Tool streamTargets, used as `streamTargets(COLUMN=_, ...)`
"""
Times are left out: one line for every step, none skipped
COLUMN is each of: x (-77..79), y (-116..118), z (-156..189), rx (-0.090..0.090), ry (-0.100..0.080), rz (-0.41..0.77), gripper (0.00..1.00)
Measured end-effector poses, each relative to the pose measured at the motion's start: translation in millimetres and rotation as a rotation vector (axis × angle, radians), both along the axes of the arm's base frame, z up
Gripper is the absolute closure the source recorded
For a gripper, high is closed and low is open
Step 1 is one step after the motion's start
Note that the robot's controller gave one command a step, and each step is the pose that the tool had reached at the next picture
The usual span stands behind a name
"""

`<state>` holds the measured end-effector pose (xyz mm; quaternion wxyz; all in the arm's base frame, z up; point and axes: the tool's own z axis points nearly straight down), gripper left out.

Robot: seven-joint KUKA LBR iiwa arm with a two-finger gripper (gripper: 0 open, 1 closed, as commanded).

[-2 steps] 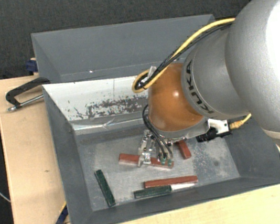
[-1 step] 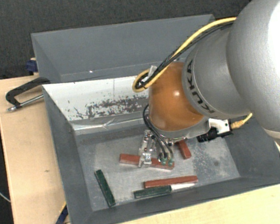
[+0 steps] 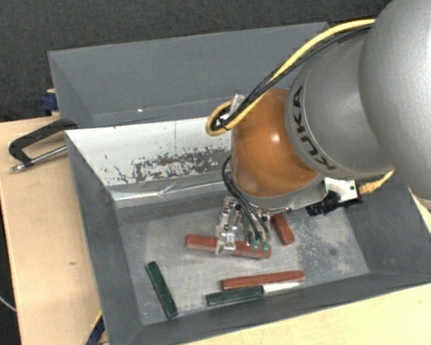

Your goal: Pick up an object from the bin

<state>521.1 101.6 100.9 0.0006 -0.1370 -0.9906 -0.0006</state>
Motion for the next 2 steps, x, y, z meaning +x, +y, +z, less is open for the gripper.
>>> streamTargets(x=1.1, y=0.2, z=15.8, rx=0.0, ry=-0.004, rz=0.0, gripper=1.0)
streamTargets(x=2.0, y=0.5, z=25.1, rx=0.001, ry=-0.008, rz=0.001, gripper=1.0)
